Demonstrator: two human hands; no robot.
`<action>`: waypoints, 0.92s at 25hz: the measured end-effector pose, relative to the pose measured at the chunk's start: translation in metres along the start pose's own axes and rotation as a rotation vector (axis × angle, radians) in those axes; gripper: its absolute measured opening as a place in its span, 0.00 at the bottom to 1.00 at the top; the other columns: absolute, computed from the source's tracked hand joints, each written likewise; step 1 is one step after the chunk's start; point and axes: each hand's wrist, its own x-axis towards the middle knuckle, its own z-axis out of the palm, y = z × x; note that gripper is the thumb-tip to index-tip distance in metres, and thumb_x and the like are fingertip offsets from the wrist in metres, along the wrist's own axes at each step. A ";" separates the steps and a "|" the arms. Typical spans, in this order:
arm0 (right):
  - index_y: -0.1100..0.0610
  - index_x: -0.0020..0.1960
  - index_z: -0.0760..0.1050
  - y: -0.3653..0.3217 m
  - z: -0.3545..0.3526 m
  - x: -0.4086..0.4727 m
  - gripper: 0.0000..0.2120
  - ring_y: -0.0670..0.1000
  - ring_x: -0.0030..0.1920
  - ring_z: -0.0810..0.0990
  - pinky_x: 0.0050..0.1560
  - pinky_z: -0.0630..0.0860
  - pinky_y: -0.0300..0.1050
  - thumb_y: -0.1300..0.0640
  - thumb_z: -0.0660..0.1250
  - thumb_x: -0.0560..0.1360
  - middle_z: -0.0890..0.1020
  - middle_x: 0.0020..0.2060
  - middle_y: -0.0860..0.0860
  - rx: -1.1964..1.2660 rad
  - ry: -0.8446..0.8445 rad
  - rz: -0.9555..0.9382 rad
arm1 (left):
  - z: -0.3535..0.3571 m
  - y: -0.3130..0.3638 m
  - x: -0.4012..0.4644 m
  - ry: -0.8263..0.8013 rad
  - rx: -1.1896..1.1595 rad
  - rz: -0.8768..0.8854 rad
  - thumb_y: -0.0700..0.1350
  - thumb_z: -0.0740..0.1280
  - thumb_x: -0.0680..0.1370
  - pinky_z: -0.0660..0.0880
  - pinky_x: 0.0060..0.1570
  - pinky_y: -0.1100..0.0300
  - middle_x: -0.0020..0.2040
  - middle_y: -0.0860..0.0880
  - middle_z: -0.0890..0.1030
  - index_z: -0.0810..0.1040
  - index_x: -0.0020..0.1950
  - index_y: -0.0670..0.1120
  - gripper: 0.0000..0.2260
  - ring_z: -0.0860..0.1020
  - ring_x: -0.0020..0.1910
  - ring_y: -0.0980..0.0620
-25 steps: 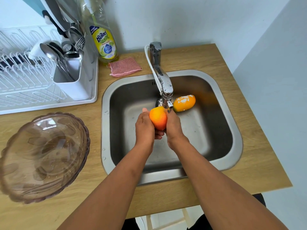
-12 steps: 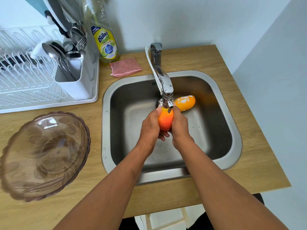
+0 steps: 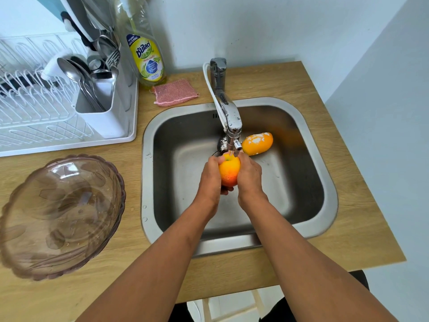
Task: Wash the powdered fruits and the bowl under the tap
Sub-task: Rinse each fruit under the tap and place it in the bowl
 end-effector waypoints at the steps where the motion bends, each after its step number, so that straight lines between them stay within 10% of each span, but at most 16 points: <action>1: 0.47 0.47 0.79 0.000 0.000 -0.001 0.10 0.57 0.52 0.81 0.48 0.79 0.52 0.43 0.64 0.80 0.82 0.53 0.54 0.027 -0.020 0.038 | -0.002 -0.003 0.001 -0.016 -0.020 -0.001 0.57 0.57 0.82 0.73 0.38 0.55 0.50 0.42 0.81 0.76 0.58 0.49 0.15 0.78 0.38 0.48; 7: 0.43 0.51 0.81 0.014 0.006 -0.008 0.15 0.57 0.55 0.83 0.50 0.83 0.54 0.38 0.71 0.69 0.84 0.55 0.53 -0.009 -0.155 -0.135 | -0.002 0.001 0.013 0.080 -0.042 -0.024 0.65 0.59 0.76 0.84 0.39 0.50 0.55 0.43 0.84 0.78 0.61 0.49 0.24 0.85 0.49 0.45; 14: 0.54 0.50 0.82 0.005 0.001 0.020 0.13 0.58 0.47 0.85 0.51 0.82 0.54 0.46 0.67 0.78 0.86 0.47 0.57 0.300 0.042 0.212 | 0.013 -0.021 0.006 0.092 0.284 0.407 0.71 0.66 0.74 0.81 0.57 0.50 0.61 0.54 0.81 0.72 0.66 0.60 0.25 0.82 0.58 0.51; 19: 0.55 0.56 0.80 0.011 -0.017 0.020 0.13 0.53 0.34 0.81 0.31 0.74 0.46 0.47 0.63 0.83 0.83 0.47 0.57 0.242 -0.121 0.176 | 0.008 -0.006 0.023 0.092 0.071 0.165 0.67 0.56 0.78 0.80 0.33 0.53 0.52 0.38 0.84 0.75 0.62 0.53 0.23 0.85 0.36 0.43; 23: 0.54 0.52 0.84 0.016 -0.023 0.024 0.14 0.58 0.44 0.86 0.43 0.83 0.55 0.45 0.66 0.81 0.85 0.49 0.59 0.050 -0.038 0.120 | 0.008 -0.018 0.010 0.074 0.130 0.218 0.63 0.61 0.83 0.78 0.25 0.57 0.54 0.45 0.82 0.72 0.59 0.57 0.12 0.87 0.36 0.43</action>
